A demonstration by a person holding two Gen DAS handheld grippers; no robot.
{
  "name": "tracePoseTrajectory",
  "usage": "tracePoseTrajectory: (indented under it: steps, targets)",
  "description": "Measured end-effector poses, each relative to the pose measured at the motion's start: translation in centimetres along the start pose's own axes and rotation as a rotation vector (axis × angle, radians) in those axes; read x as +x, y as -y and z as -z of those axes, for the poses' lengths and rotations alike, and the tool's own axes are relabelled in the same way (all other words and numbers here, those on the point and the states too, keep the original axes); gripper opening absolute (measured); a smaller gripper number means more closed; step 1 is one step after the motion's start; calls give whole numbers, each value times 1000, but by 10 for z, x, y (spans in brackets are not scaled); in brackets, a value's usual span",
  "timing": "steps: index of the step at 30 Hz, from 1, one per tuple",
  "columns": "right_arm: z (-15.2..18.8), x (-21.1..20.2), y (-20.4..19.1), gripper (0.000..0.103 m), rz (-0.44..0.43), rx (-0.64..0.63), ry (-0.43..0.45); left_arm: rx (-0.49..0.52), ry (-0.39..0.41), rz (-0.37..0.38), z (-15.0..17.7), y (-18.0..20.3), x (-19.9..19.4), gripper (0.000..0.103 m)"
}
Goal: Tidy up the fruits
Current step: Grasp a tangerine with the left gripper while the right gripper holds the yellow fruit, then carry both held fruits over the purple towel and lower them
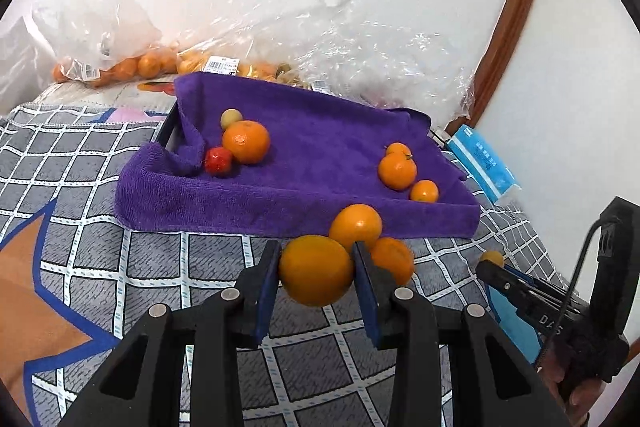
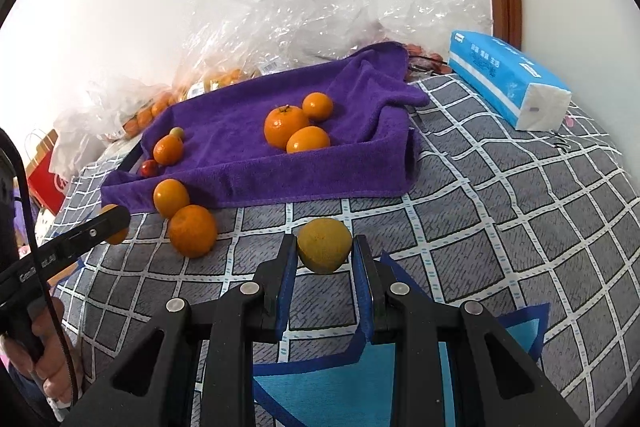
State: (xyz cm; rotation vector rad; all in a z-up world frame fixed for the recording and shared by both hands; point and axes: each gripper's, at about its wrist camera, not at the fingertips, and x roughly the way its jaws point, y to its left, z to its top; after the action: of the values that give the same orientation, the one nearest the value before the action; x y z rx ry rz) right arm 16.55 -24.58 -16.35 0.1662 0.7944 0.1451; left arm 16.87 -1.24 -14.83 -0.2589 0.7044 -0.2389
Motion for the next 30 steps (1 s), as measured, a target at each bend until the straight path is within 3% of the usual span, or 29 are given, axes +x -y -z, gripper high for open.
tracePoseTrajectory:
  steps: [9,30]
  targets:
    - [9,-9,-16,27,58,-52,-10,-19,32,-19,0,-3,-10,34]
    - [-8,-31,-34,27,63,-38,44,-90,62,-41,-5,-15,-17,34]
